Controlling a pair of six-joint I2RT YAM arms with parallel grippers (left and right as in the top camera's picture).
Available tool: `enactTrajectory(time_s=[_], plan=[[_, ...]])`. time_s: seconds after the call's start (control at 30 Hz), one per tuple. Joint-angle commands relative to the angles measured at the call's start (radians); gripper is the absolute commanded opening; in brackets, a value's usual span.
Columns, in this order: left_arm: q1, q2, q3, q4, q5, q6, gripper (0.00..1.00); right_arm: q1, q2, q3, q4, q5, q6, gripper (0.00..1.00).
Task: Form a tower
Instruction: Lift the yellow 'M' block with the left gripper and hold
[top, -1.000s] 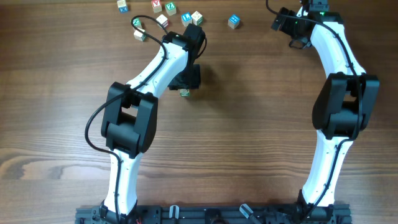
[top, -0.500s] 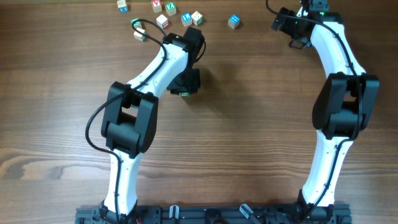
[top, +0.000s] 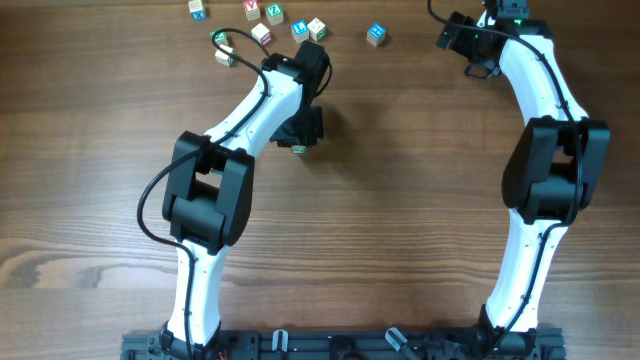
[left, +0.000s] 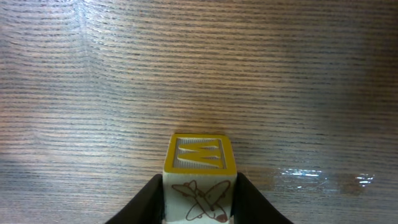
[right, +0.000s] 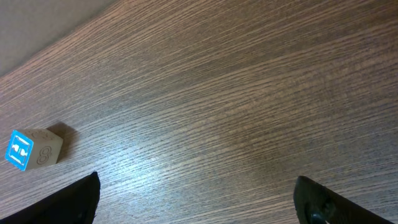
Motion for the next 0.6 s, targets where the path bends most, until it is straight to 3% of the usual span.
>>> enactTrajectory(time_s=[0.0,0.37,0.5,0.57], plan=[[0.003,-0.037,-0.009,0.000,-0.017,0.003,0.46,0.003,-0.039,0.001,0.003,0.005,-0.009,1.00],[0.003,-0.037,-0.009,0.014,-0.017,0.003,0.38,0.003,-0.039,0.001,0.003,0.005,-0.009,1.00],[0.003,-0.037,-0.009,0.015,-0.017,0.003,0.48,0.003,-0.039,0.001,0.003,0.005,-0.009,1.00],[0.003,-0.037,-0.009,0.015,-0.017,0.003,0.35,0.003,-0.039,0.001,0.003,0.005,-0.009,1.00]])
